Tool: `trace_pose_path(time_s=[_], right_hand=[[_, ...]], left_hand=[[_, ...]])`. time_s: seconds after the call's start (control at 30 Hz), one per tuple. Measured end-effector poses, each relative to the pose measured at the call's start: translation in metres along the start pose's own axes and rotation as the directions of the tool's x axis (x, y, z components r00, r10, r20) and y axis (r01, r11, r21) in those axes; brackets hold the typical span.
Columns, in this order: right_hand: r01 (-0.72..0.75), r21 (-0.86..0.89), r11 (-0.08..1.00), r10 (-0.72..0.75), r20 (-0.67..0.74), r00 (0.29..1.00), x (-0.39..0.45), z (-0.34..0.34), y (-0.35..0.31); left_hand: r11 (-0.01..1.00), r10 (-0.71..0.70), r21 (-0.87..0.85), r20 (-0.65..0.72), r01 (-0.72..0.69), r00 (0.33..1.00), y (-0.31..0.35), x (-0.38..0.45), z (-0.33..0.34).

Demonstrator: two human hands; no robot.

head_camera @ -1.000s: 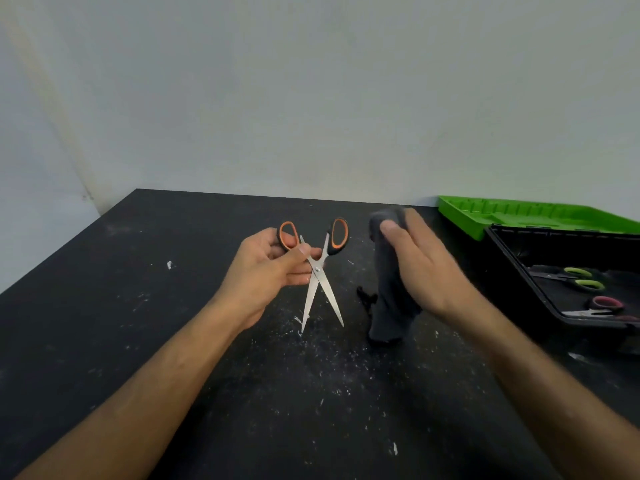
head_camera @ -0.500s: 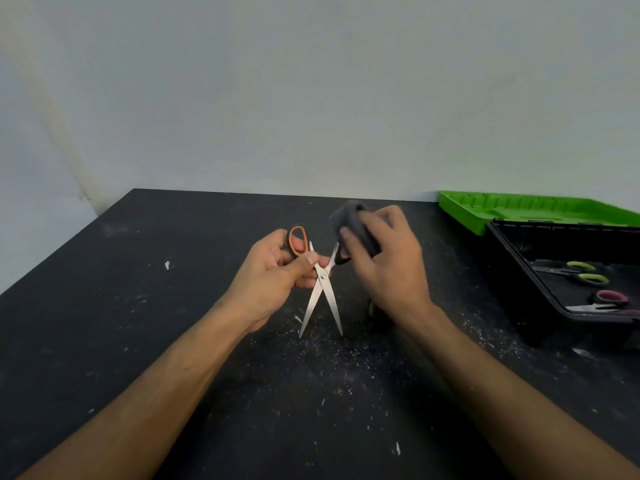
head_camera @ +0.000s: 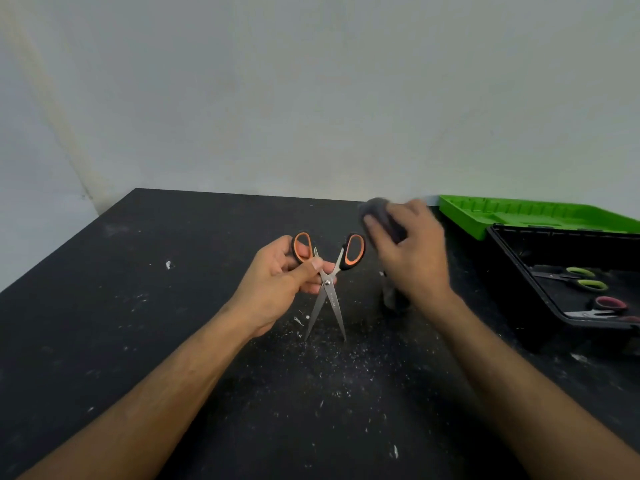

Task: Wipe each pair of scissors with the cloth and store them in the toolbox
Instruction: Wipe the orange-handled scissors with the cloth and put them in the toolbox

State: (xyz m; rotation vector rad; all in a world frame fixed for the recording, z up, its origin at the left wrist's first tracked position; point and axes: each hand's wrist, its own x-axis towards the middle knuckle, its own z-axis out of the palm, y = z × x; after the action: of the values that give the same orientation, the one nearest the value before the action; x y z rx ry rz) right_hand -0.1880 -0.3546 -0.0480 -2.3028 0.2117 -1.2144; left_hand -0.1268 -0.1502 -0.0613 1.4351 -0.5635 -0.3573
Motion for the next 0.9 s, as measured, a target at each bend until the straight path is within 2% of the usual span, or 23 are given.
trace_pose_path(time_s=[0.07,0.1,0.17,0.23,0.27,0.43,0.5,0.57,0.6,0.67,0.73,0.8,0.9], right_hand=[[-0.135,0.139,0.981,0.137,-0.005,0.991,0.009,-0.009,0.009],[-0.159,0.228,0.961,0.151,0.051,0.987,0.006,-0.013,0.005],[-0.055,0.267,0.962,0.010,0.166,0.986,-0.012,-0.017,-0.009],[0.144,0.122,0.982,-0.172,0.264,0.949,-0.027,-0.013,-0.017],[0.165,0.070,0.984,-0.178,0.280,0.943,-0.029,-0.009,-0.016],[-0.089,0.117,0.989,0.064,0.202,0.977,-0.009,0.002,-0.005],[-0.179,0.165,0.970,0.162,0.112,0.980,0.002,0.000,0.002],[-0.122,0.160,0.980,0.119,0.028,0.993,0.000,-0.006,0.001],[-0.019,0.127,0.992,0.015,0.032,0.999,-0.008,-0.010,-0.004],[0.253,0.000,0.967,-0.249,0.183,0.951,-0.032,-0.013,-0.016],[0.437,-0.109,0.893,-0.387,0.313,0.868,-0.047,-0.012,-0.015],[0.409,-0.143,0.901,-0.362,0.267,0.893,-0.042,-0.009,-0.009],[0.212,-0.160,0.964,-0.190,0.146,0.971,-0.022,-0.004,-0.013]], left_hand=[[1.000,-0.003,0.017,-0.001,0.003,1.000,-0.001,-0.001,-0.004],[1.000,0.001,0.017,-0.004,-0.001,1.000,0.000,-0.001,-0.005],[1.000,0.006,0.008,0.003,-0.006,1.000,0.001,0.000,-0.006],[1.000,0.002,-0.012,0.022,-0.002,1.000,0.001,-0.001,-0.003],[1.000,0.002,-0.015,0.035,-0.001,0.999,0.001,-0.002,-0.002],[1.000,0.004,-0.002,0.038,-0.004,0.999,0.003,-0.002,-0.001],[1.000,-0.009,0.003,0.031,0.009,0.999,0.003,-0.003,-0.001],[1.000,-0.018,0.006,0.020,0.018,1.000,0.002,-0.003,-0.001],[1.000,-0.022,0.001,0.010,0.022,1.000,0.001,-0.002,-0.001],[0.999,-0.029,-0.024,-0.008,0.029,1.000,-0.001,-0.002,-0.001],[0.999,-0.027,-0.020,-0.002,0.027,1.000,-0.003,-0.001,0.001],[1.000,-0.022,-0.005,0.018,0.022,1.000,-0.001,0.000,0.002],[1.000,-0.007,0.001,0.036,0.007,0.999,0.002,0.000,0.001]])
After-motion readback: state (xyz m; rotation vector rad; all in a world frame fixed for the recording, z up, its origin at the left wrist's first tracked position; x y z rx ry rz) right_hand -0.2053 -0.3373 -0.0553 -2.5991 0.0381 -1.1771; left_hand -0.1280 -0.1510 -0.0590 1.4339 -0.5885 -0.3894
